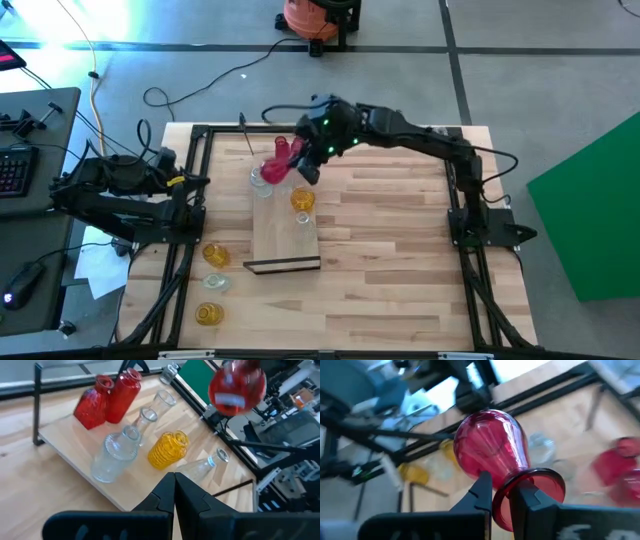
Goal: Sort vases onto shelf
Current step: Put the red vase on the shelf aligned with the other red vase
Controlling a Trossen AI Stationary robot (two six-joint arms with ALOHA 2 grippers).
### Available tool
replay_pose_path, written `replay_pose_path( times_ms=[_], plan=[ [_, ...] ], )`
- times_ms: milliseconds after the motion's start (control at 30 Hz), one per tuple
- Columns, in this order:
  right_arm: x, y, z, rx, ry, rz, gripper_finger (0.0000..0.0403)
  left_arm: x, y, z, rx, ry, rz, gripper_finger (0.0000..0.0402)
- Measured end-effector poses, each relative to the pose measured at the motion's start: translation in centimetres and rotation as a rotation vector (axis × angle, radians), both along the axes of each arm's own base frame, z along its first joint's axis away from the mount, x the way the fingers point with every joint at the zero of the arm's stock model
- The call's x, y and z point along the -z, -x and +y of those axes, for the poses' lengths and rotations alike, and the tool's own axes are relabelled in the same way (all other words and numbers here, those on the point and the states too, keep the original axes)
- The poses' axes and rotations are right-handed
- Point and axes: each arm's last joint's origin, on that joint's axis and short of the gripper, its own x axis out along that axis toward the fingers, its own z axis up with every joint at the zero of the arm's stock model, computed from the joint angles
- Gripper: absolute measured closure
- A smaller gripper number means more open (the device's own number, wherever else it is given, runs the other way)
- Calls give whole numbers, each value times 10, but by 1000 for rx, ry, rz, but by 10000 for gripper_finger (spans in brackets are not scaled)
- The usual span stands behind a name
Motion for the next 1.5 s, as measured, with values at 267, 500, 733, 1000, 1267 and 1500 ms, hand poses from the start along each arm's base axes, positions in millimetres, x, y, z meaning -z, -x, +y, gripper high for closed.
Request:
replay_pose_path(
  times_ms=[267,500,733,1000,1267,1500],
  plan=[
    [17,-21,27,-97,3,-2,395,0,0,-1,25,34,-4,401],
    [8,-25,11,-76,24,-121,395,0,0,0,-17,17,-7,401],
    [3,-24,-10,-50,7,-173,395,0,0,0,-29,34,-13,401],
    [10,-24,20,-105,-30,-89,395,0,0,0,-29,34,-13,401],
    [13,-2,49,-44,-27,136,395,0,0,0,-26,36,-14,401],
    [4,30,70,61,23,305,395,-11,-10,-5,134,62,-102,401]
  ],
)
